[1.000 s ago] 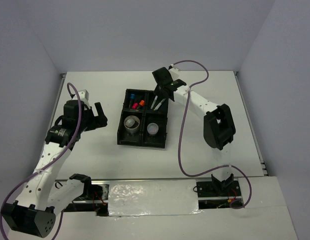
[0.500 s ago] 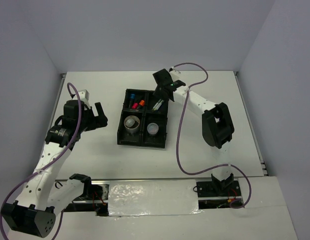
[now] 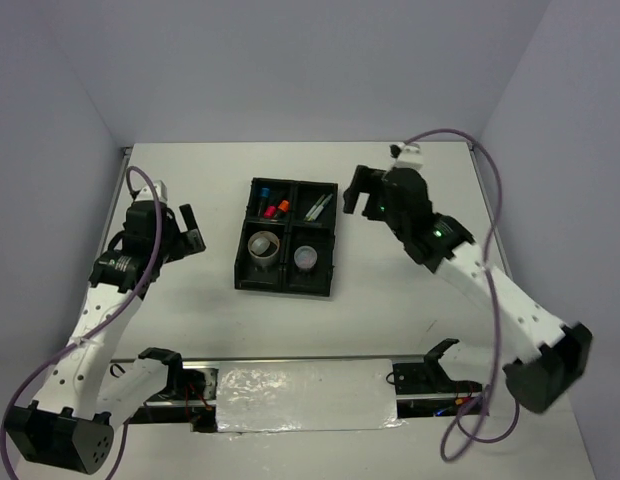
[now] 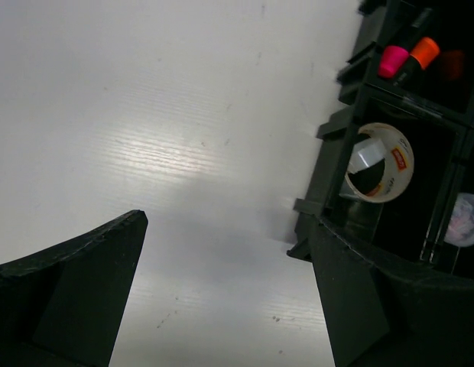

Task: Sort the stationery into containers
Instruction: Reset both arms

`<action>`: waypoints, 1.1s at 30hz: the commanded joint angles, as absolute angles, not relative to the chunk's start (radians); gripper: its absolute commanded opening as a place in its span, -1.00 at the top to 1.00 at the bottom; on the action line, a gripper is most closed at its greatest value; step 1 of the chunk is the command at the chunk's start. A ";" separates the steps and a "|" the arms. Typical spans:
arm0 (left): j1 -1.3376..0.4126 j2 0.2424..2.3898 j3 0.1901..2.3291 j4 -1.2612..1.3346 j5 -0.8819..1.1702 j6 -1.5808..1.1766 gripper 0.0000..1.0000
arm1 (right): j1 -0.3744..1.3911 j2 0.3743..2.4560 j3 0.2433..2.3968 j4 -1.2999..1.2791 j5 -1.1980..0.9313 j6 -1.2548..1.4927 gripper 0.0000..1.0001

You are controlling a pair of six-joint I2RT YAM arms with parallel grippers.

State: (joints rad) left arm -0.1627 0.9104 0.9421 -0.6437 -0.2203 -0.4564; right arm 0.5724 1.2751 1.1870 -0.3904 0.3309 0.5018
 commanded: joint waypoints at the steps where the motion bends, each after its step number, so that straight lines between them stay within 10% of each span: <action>1: -0.140 0.877 0.965 -0.652 -0.327 -0.491 -0.99 | 0.583 1.073 1.069 -0.419 0.371 0.308 -1.00; 15: -0.138 0.733 0.979 -0.779 -0.512 -0.552 -0.99 | 0.583 0.522 0.962 -0.811 0.485 0.307 -1.00; 33: -0.138 0.609 0.911 -0.733 -0.511 -0.551 -0.99 | 0.583 0.522 0.965 -0.859 0.520 0.368 -1.00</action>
State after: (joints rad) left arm -0.1425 0.6025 0.9180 -0.7769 -0.5110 -0.5507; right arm 0.5781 0.5247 0.9463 -0.8577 0.4934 0.3546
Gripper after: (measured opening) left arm 0.994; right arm 0.997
